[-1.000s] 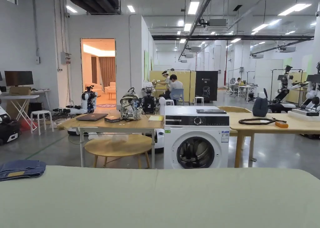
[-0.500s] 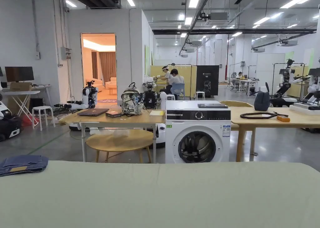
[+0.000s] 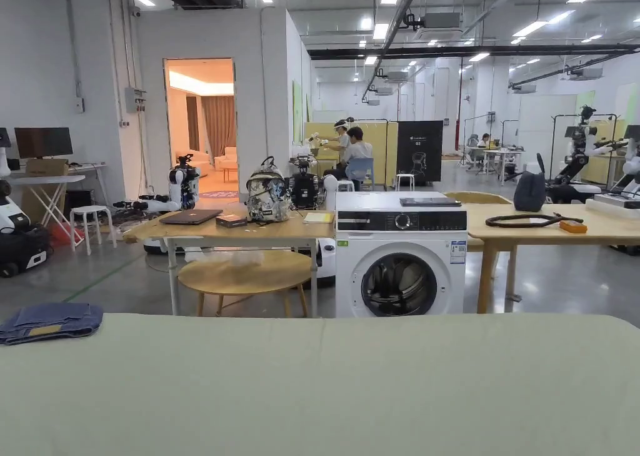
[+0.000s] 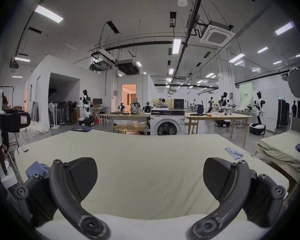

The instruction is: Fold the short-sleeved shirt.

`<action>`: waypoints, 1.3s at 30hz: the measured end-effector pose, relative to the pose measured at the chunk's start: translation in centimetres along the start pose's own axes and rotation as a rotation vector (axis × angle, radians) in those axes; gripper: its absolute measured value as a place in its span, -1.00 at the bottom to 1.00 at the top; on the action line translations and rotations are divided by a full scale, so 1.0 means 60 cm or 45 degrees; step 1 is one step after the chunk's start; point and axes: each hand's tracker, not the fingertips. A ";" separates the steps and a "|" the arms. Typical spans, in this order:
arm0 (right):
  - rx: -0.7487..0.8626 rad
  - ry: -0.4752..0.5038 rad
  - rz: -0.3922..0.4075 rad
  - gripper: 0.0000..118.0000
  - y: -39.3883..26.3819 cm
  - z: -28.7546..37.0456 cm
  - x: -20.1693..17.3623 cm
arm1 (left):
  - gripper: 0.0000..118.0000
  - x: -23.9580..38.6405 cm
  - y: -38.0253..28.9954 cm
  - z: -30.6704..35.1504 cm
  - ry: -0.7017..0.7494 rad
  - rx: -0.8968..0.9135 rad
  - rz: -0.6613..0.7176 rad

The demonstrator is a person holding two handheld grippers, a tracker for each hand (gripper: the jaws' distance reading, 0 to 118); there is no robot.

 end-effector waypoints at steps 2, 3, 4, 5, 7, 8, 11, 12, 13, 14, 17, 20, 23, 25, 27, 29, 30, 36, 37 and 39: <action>0.000 -0.006 -0.007 1.00 -0.001 0.000 0.004 | 0.60 -0.001 -0.001 0.000 0.001 -0.003 0.003; -0.004 -0.007 -0.013 1.00 0.000 -0.001 0.005 | 0.60 -0.001 -0.001 0.000 0.004 -0.005 0.004; -0.004 -0.009 -0.019 1.00 -0.001 0.000 0.005 | 0.60 -0.001 -0.001 0.000 0.008 -0.005 0.003; -0.003 -0.010 -0.025 1.00 -0.002 0.001 0.007 | 0.60 -0.002 -0.002 0.000 0.011 -0.006 0.001; -0.006 -0.010 -0.034 1.00 -0.002 0.000 0.008 | 0.60 -0.002 -0.003 0.000 0.014 -0.012 0.004; -0.008 -0.009 -0.034 1.00 -0.003 0.000 0.008 | 0.60 -0.002 -0.003 0.001 0.013 -0.013 0.004; -0.017 -0.017 -0.024 1.00 -0.005 -0.001 0.007 | 0.60 -0.001 -0.005 0.001 0.011 -0.022 0.009; -0.019 -0.019 -0.018 1.00 -0.005 -0.002 0.006 | 0.60 -0.001 -0.006 0.001 0.012 -0.020 0.008; -0.019 -0.021 -0.011 1.00 -0.006 0.000 0.006 | 0.60 -0.001 -0.006 0.002 0.011 -0.021 0.008; -0.018 -0.025 -0.006 1.00 -0.006 -0.001 0.006 | 0.60 -0.001 -0.005 0.001 0.008 -0.023 0.009; -0.017 -0.020 -0.002 1.00 -0.005 -0.001 0.006 | 0.60 -0.001 -0.003 0.003 0.007 -0.021 0.011; -0.025 -0.002 -0.019 1.00 0.000 -0.004 0.007 | 0.60 0.000 -0.001 0.004 0.009 -0.021 0.014; -0.128 0.045 -0.052 1.00 0.010 -0.016 0.008 | 0.60 0.000 -0.001 0.003 0.008 -0.023 0.024; -0.203 -0.014 -0.163 1.00 0.015 -0.027 0.006 | 0.60 0.000 0.000 0.002 0.000 -0.032 0.044; -0.241 -0.109 -0.276 1.00 0.019 -0.038 0.004 | 0.60 -0.001 0.000 -0.002 -0.008 -0.048 0.064; -0.371 -0.170 -0.322 1.00 0.027 -0.045 -0.002 | 0.60 -0.005 0.003 -0.003 -0.024 -0.094 0.112; -0.438 -0.164 -0.334 1.00 0.030 -0.049 -0.002 | 0.60 -0.005 0.004 -0.005 -0.023 -0.100 0.129; -0.445 -0.021 -0.455 1.00 0.022 -0.051 0.015 | 0.60 -0.008 0.003 -0.005 -0.022 -0.109 0.158; -0.452 -0.032 -0.451 1.00 0.024 -0.050 0.014 | 0.60 -0.008 0.003 -0.004 -0.026 -0.114 0.156; -0.472 -0.066 -0.434 1.00 0.028 -0.054 0.018 | 0.60 -0.007 0.001 -0.007 -0.025 -0.118 0.157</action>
